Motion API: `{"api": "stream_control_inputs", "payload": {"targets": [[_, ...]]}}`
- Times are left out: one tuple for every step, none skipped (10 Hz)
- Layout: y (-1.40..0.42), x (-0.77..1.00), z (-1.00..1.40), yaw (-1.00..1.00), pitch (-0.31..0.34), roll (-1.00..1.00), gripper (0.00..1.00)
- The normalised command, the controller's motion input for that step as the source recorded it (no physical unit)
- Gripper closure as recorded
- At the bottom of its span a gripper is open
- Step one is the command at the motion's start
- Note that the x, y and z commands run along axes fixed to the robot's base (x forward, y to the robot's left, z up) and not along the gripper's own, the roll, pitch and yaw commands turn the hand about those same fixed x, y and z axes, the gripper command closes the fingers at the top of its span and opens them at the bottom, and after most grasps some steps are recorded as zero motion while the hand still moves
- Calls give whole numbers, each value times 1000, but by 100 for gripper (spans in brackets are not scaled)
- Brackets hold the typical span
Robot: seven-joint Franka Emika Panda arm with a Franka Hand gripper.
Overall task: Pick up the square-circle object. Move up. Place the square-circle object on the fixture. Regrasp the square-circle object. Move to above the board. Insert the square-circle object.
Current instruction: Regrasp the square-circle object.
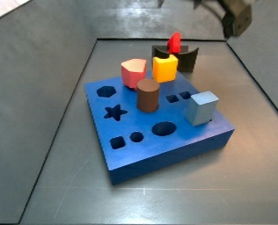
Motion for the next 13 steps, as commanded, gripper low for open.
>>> {"api": "stream_control_inputs", "payload": {"targets": [[48, 76, -1000, 137, -89, 148, 0], [43, 86, -1000, 103, -103, 122, 0], [38, 98, -1000, 62, -115, 97, 0], [33, 102, -1000, 25, -115, 82, 0], [30, 107, -1000, 9, -107, 78, 0], [24, 116, -1000, -15, -88, 69, 0], [19, 112, -939, -27, -68, 68, 0], [8, 95, -747, -35, -43, 66, 0], [4, 87, -606, -33, -19, 67, 0], [2, 82, -429, -20, 0, 59, 0], [2, 77, -343, -11, 2, 58, 0], [-7, 39, -203, 8, 21, 47, 0], [-16, 14, -178, 11, 16, 48, 0]]}}
